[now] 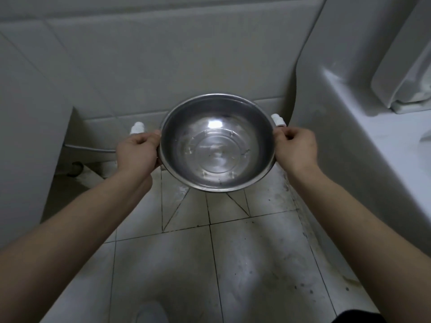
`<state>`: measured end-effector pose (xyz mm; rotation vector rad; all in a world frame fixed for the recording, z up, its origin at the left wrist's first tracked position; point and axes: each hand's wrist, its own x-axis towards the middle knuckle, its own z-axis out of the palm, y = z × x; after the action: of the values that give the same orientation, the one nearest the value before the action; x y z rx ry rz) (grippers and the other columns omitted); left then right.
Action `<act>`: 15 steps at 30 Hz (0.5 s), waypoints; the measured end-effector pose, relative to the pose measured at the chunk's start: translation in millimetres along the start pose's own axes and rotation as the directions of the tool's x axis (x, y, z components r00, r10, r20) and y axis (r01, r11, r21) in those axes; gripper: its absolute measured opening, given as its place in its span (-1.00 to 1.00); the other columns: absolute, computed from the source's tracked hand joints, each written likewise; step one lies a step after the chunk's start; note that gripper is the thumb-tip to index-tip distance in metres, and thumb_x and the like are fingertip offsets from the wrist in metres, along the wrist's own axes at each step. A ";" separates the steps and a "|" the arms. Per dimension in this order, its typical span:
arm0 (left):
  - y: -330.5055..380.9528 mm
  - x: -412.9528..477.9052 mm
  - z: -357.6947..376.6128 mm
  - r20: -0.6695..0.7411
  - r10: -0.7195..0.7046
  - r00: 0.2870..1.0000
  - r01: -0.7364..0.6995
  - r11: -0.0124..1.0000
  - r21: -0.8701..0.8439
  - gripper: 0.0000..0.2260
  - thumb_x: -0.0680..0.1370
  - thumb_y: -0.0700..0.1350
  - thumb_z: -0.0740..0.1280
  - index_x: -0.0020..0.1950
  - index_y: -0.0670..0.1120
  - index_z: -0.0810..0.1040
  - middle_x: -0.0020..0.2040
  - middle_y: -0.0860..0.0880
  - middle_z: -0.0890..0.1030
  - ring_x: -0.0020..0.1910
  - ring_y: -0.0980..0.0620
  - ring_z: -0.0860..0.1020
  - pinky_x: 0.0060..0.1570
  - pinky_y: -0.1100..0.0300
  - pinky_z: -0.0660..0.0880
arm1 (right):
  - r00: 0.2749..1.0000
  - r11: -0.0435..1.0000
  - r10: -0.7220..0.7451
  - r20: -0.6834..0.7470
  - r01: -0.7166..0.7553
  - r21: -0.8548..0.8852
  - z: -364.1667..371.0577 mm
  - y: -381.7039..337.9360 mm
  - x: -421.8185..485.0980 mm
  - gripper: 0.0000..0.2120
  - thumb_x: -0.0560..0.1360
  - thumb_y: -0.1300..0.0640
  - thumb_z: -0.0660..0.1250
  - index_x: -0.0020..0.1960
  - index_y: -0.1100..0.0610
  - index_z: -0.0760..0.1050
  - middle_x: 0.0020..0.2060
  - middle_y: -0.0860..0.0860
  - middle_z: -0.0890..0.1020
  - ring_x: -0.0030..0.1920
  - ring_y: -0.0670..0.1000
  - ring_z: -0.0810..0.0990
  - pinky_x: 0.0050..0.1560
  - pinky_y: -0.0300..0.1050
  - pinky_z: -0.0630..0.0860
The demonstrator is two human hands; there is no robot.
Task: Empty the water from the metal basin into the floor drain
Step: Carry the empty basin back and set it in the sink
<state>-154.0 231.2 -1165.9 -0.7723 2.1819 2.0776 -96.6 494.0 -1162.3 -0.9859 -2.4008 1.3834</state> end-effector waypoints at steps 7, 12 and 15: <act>10.1 -4.6 -1.0 -0.012 -0.010 1.000 0.010 1.000 -0.016 -0.78 0.58 -0.14 0.42 -0.26 -0.11 0.61 -0.29 -0.04 0.62 -0.45 0.10 0.55 -0.42 0.29 0.57 | 0.999 0.997 0.046 -0.005 -0.045 0.056 -4.5 -8.7 -3.6 -0.68 0.62 0.09 0.29 -0.26 0.15 0.59 -0.31 0.05 0.64 -0.24 0.05 0.60 -0.14 -0.12 0.49; 33.1 -22.3 -2.2 -0.065 -0.059 0.996 0.057 0.998 -0.025 -0.78 0.58 -0.15 0.42 -0.27 -0.09 0.61 -0.16 -0.07 0.67 -0.33 0.07 0.61 -0.42 0.26 0.58 | 0.992 0.984 0.121 -0.022 -0.117 0.135 -12.8 -25.7 -18.2 -0.76 0.63 0.10 0.29 -0.14 0.14 0.64 -0.29 0.00 0.62 -0.29 -0.08 0.54 -0.15 -0.15 0.47; 59.2 -42.6 -4.2 -0.100 -0.040 0.994 0.040 0.999 0.001 -0.76 0.59 -0.15 0.41 -0.29 -0.10 0.58 -0.10 -0.16 0.64 -0.23 -0.04 0.55 -0.27 0.16 0.57 | 0.991 0.985 0.135 -0.025 -0.131 0.109 -33.0 -45.9 -32.0 -0.75 0.63 0.11 0.29 -0.09 0.19 0.67 -0.33 -0.03 0.61 -0.29 -0.08 0.54 -0.11 -0.08 0.52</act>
<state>-137.2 240.2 -1095.3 -0.9313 2.1982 2.0596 -77.3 480.9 -1101.6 -1.1493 -2.2473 1.5118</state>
